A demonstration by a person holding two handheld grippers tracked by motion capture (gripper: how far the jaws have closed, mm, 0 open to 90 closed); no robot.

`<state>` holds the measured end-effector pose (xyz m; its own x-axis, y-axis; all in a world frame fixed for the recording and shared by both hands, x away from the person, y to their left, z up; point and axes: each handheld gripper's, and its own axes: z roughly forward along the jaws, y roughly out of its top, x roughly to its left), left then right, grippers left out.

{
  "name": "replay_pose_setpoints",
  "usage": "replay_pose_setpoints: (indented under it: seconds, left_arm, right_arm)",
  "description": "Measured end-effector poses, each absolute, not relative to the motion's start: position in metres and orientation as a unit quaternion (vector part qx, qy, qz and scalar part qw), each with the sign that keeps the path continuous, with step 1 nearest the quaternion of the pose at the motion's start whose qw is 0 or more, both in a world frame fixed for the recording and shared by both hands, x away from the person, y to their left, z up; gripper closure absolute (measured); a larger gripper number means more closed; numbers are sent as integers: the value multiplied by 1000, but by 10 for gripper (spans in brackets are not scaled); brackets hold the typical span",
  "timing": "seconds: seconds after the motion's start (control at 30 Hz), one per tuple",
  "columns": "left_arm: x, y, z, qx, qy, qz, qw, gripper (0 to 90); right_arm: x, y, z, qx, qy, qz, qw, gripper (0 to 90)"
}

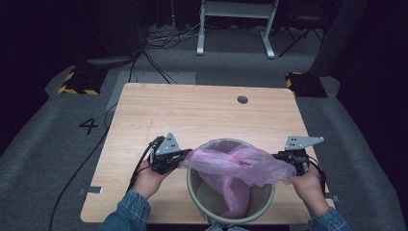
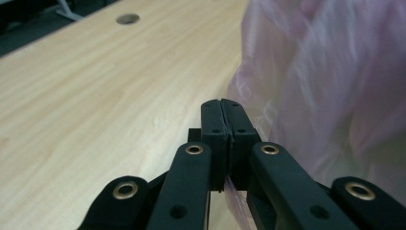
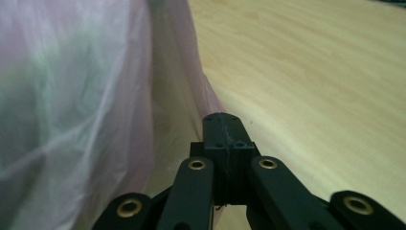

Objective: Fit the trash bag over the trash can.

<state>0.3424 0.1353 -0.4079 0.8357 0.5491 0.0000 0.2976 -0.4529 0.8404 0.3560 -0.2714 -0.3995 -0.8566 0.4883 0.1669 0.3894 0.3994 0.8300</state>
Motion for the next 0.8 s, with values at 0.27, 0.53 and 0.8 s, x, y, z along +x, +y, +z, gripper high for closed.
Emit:
replay_pose_setpoints:
  seconds: [0.27,0.53,0.8]
  left_arm:
    - [332,143,-433,830,268,105,478,842]
    - [312,183,-412,775,287,139,546,463]
    - [293,212,-386,748,266,149,590,384]
  right_arm:
    - [342,-274,-428,271,834,480,22,896]
    - [333,-305,-419,309,790,518,107,448]
    - [308,-350,-372,311,766,530,187,443]
